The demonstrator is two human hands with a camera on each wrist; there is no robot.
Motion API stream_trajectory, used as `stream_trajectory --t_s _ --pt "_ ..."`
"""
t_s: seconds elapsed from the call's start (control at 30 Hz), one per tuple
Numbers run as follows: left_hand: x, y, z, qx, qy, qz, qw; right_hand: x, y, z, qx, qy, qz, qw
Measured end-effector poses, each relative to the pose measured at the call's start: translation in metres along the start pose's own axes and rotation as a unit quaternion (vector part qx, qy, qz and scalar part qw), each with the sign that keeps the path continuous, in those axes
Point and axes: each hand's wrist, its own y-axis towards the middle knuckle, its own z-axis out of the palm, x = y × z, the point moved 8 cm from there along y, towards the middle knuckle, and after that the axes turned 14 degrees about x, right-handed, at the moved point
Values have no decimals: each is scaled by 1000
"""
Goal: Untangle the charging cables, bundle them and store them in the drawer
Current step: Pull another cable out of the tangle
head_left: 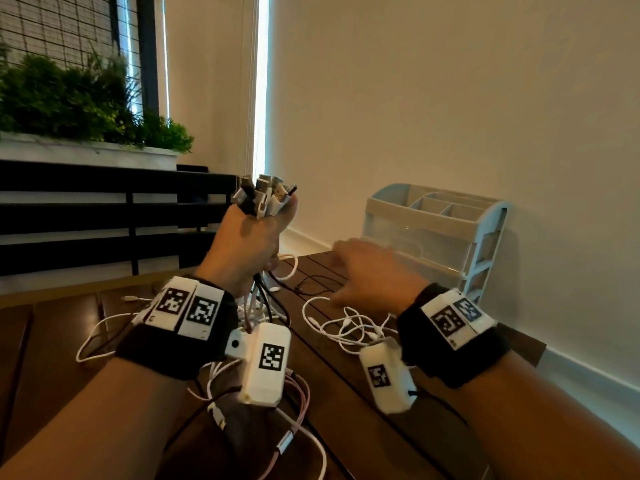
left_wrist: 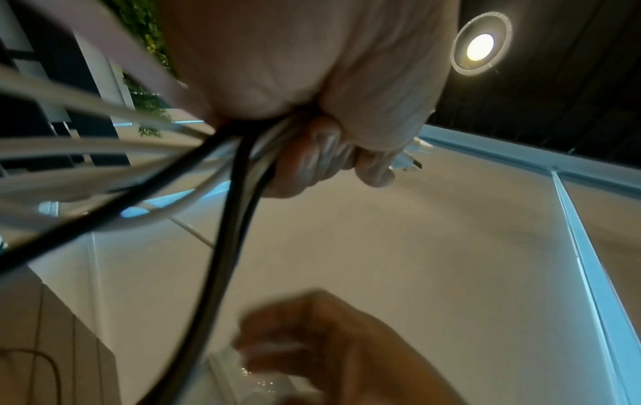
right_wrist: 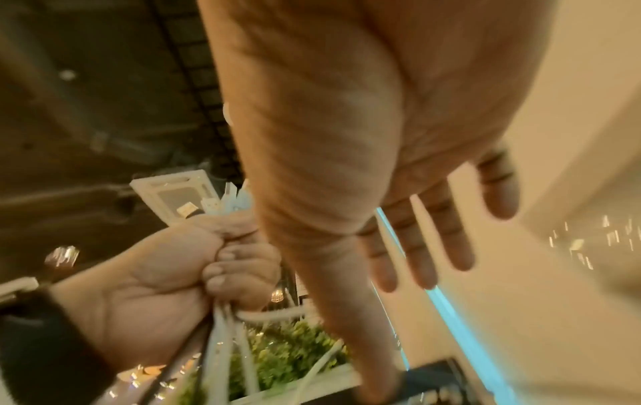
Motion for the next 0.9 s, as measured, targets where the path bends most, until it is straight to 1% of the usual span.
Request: stream_trajectory --t_s 0.03,0.07,0.1,0.13,0.17,0.23,0.3,0.37,0.43,0.47,0.5,0.57,0.6,0.67,0.7,0.73,0.77,0.83,0.9 --pt "1 1 1 5 -17 -2 1000 16 3 5 24 67 -47 996" --pt "-3 1 4 12 -26 -2 1000 28 7 16 66 120 -84 987" --pt "-7 1 0 11 -27 2 1000 36 11 27 100 143 -113 978" --pt "-14 0 -4 4 -6 6 1000 37 17 36 117 143 -127 975" --pt "-22 -2 -13 -13 34 13 999 34 19 39 119 150 -139 972" --pt "-44 -10 -36 -64 164 31 984 7 24 40 109 179 -132 969" --pt "-59 -18 -62 -112 277 33 954 -32 23 39 93 254 -94 958" --pt "-62 -20 -80 -131 343 19 930 -66 19 36 66 333 -56 939" --pt "-56 -18 -80 -137 371 4 918 -79 18 27 43 337 -30 940" --pt "-52 -16 -71 -128 370 9 920 -74 19 22 43 311 -27 949" --pt "-46 -12 -59 -112 356 14 928 -63 19 16 49 258 -26 965" --pt "-34 -9 -24 -62 309 27 949 -33 23 5 55 106 -34 992" --pt "-28 -8 -6 -31 304 30 952 -17 25 1 50 51 -46 996" --pt "-13 -7 22 23 326 16 945 12 27 -8 22 17 -80 996" --pt "-7 -7 28 39 334 5 942 20 27 -11 10 22 -96 995" --pt "0 -5 29 45 337 -9 940 23 27 -14 5 52 -107 993" --pt "4 -4 26 42 340 -23 939 23 25 -16 7 106 -111 988" --pt "10 -3 18 33 352 -49 934 19 20 -20 -3 223 -120 968" --pt "16 -3 16 48 355 -71 931 14 18 -21 -14 267 -122 956"
